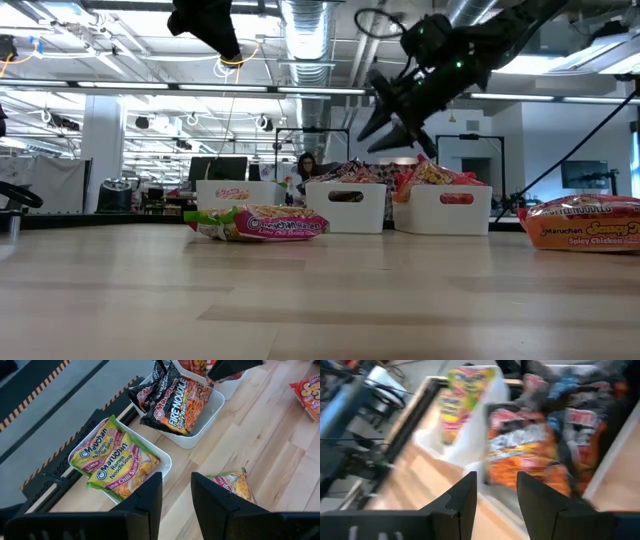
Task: Sort Maruchan noodles
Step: Put the black noodle pack into the middle white bin
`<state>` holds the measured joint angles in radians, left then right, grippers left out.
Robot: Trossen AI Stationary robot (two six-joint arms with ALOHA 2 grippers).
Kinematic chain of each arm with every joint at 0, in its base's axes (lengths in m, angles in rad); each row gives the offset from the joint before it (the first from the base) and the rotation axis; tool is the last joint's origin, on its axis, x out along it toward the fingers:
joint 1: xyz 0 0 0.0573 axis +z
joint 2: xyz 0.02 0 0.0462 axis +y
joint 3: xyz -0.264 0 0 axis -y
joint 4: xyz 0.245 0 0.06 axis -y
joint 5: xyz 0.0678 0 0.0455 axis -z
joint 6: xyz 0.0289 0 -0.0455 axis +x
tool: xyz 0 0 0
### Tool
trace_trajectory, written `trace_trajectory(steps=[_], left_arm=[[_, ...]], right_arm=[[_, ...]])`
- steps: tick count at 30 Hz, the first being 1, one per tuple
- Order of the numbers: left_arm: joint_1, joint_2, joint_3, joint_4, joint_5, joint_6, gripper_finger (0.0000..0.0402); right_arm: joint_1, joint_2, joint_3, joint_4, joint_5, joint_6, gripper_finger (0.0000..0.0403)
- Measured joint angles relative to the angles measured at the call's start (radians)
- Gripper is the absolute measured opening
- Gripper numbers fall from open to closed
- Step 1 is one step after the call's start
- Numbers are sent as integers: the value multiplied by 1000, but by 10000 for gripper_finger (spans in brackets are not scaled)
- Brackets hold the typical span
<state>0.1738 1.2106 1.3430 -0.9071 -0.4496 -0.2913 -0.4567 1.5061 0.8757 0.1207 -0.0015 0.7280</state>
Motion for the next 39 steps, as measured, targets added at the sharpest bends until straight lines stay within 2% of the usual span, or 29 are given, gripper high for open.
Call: trace_trajectory(steps=[6,13,20,27,34,39], left_arm=[[0,0,0,1,0,0,90],[0,0,0,1,0,0,90],[0,0,0,1,-1,0,90],[0,0,0,5,-1,22,90],[0,0,0,8,-2,21,90],[0,0,0,8,-2,20,90]], right_arm=[[-33,20,82,-70,-70,-201,151],[-75,18,290,-360,-76,-398,148],[-75,25,309,-552,-83,-367,148],[-22,147,323,-546,-89,-322,148],[-17,236,397,-613,0,-288,148],[-22,235,408,-611,48,-291,148]])
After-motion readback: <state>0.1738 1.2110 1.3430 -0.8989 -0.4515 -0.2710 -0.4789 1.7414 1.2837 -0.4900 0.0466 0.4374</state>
